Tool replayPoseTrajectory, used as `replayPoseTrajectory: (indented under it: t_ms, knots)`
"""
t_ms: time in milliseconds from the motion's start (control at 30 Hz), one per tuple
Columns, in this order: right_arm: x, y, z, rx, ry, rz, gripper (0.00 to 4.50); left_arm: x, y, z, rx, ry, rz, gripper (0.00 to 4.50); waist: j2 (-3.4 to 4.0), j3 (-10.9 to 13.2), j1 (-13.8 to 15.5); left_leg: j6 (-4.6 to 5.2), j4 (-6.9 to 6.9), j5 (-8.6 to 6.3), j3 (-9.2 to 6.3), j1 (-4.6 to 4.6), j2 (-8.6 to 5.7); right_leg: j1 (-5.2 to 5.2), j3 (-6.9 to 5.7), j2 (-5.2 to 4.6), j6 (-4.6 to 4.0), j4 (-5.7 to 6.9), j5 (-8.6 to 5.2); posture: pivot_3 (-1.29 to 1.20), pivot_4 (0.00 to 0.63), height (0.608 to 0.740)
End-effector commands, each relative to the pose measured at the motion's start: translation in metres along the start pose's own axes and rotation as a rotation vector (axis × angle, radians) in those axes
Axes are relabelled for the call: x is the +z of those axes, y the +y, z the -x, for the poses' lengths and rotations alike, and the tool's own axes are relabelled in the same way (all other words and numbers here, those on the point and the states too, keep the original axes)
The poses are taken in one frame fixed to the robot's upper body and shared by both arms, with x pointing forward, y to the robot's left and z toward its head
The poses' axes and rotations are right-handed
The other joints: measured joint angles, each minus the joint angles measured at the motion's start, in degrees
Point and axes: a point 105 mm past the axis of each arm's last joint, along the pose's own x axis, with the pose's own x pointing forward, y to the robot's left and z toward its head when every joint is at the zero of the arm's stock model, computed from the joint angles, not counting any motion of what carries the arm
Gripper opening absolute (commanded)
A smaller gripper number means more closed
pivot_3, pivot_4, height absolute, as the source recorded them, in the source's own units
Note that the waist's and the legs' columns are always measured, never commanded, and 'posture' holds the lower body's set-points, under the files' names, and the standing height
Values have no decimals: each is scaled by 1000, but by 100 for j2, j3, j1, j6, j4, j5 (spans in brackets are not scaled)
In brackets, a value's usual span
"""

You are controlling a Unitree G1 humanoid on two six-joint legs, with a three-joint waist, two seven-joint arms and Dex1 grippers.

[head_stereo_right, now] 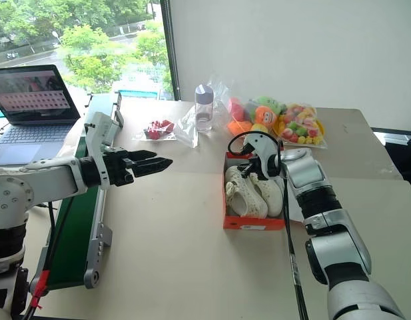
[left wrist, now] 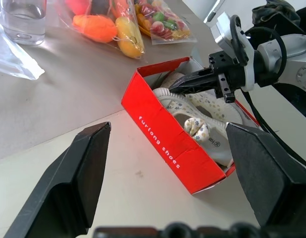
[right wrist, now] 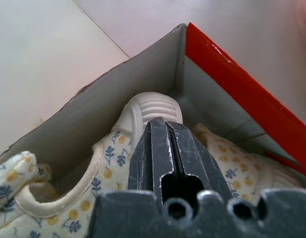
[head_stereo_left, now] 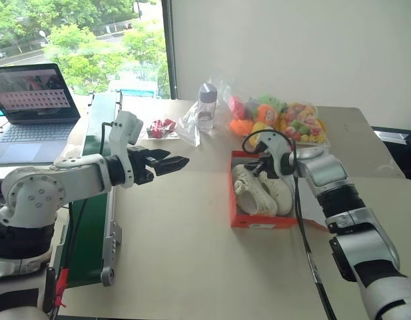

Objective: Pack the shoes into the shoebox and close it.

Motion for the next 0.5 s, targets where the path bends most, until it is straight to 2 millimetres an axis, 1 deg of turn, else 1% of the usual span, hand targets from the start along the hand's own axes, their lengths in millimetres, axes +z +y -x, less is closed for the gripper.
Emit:
replayPoseTrajectory:
  t_ms: [33, 100, 167, 233, 267, 333, 367, 433, 467, 500]
  knots:
    - [-15, 3, 2, 24, 52, -63, 50, 6, -8, 3, -24, -24, -26, 3958, 0, 0, 2, -1, 0, 1, 0, 1, 0, 0, 0, 0, 0, 1, 0, 0, 150, 740]
    - [4, 3, 15, 41, -4, -80, 50, 5, -9, 2, -36, -13, -29, 3958, 1, 1, 2, -2, 0, 1, -1, 0, 0, -2, 0, 0, 0, 4, 0, 0, 150, 740]
    - [34, 7, 40, 74, -98, -100, 50, 3, -10, 0, -55, 10, -37, 3958, 2, 2, 4, -3, -1, 2, -1, -6, 1, -9, 0, 0, -1, 4, 0, 0, 150, 740]
    - [57, 13, 63, 111, -172, -120, 50, 2, -12, -2, -77, 30, -49, 3958, 10, 12, 10, -2, -1, 3, -2, -17, 1, -18, 0, 0, -2, 4, 2, 0, 150, 740]
    - [65, 16, 75, 124, -204, -130, 50, 1, -14, -4, -96, 43, -57, 3958, 10, 13, 11, -1, -2, 3, -1, -26, 0, -27, 0, 0, -1, 4, 3, 0, 150, 740]
    - [73, 21, 91, 142, -245, -164, 50, -1, -17, -6, -123, 62, -71, 3958, 10, 13, 14, 1, -1, 4, -3, -41, 0, -40, -2, 1, 16, 4, 26, 0, 150, 740]
    - [74, 20, 101, 128, -260, -172, 50, -3, -19, -8, -140, 79, -80, 3958, 10, 13, 15, 2, -1, 5, -4, -45, 1, -43, -4, 2, 19, 3, 30, 0, 150, 740]
    - [76, 20, 126, 108, -299, -200, 50, -9, -23, -13, -183, 123, -107, 3958, 10, 13, 16, 3, -1, 4, -3, -48, 1, -46, -6, 2, 24, 1, 26, 0, 150, 740]
    - [75, 22, 135, 102, -303, -209, 50, -11, -24, -15, -202, 140, -119, 3958, 11, 14, 34, 4, -1, 4, -2, -47, 1, -46, -6, 2, 30, 2, 22, 0, 150, 740]
    - [68, 25, 145, 90, -296, -224, 50, -13, -26, -18, -229, 156, -133, 3958, 11, 14, 38, 4, -1, 3, -3, -55, 0, -49, -7, 1, 30, 0, 21, 0, 150, 740]
